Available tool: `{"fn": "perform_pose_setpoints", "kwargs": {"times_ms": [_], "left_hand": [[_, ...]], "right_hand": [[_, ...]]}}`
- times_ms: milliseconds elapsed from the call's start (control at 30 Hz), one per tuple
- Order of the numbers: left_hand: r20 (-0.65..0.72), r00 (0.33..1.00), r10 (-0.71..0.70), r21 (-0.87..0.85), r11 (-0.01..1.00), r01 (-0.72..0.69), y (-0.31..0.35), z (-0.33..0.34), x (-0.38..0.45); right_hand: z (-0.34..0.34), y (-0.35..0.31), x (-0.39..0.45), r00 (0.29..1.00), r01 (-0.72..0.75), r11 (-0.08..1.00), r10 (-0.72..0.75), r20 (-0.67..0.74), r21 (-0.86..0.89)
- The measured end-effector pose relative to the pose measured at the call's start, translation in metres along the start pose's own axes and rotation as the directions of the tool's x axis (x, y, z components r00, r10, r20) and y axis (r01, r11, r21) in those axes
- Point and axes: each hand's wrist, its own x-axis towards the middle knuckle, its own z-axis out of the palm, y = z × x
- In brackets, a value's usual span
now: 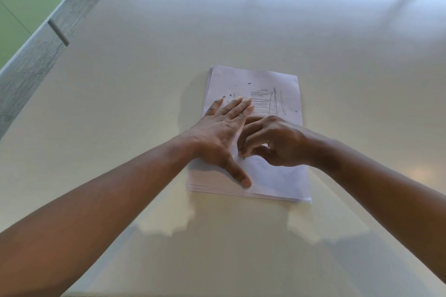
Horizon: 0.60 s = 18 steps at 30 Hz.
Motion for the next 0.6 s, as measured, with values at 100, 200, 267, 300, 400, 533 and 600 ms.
{"fn": "perform_pose_setpoints", "kwargs": {"times_ms": [100,200,267,300,400,533,600], "left_hand": [[0.013,1.000,0.006,0.009,1.000,-0.007,0.002,0.000,0.001],[0.005,1.000,0.004,-0.005,1.000,-0.004,0.001,0.000,0.001],[0.000,1.000,0.006,-0.003,1.000,-0.006,-0.001,0.001,0.001],[0.001,1.000,0.007,-0.003,1.000,-0.007,-0.001,0.001,0.000],[0.000,1.000,0.008,-0.006,1.000,-0.008,0.000,0.000,0.000],[0.017,1.000,0.008,0.009,1.000,-0.009,0.001,0.000,0.001],[0.006,1.000,0.011,0.000,1.000,-0.011,0.001,0.000,0.001]], "right_hand": [[0.009,-0.002,0.005,0.998,0.005,1.000,-0.007,-0.063,-0.025],[0.002,-0.003,-0.001,1.000,-0.009,1.000,0.009,-0.012,0.006],[-0.005,-0.003,-0.006,0.998,-0.032,0.999,0.031,0.048,0.013],[-0.007,-0.002,-0.007,0.997,-0.038,0.999,0.037,0.066,0.010],[-0.003,-0.002,-0.001,0.999,-0.017,1.000,0.018,0.034,-0.026],[0.008,-0.005,0.007,0.999,-0.008,0.999,0.006,-0.039,-0.053],[0.002,-0.004,0.001,1.000,-0.016,0.999,0.016,0.005,-0.029]]}}
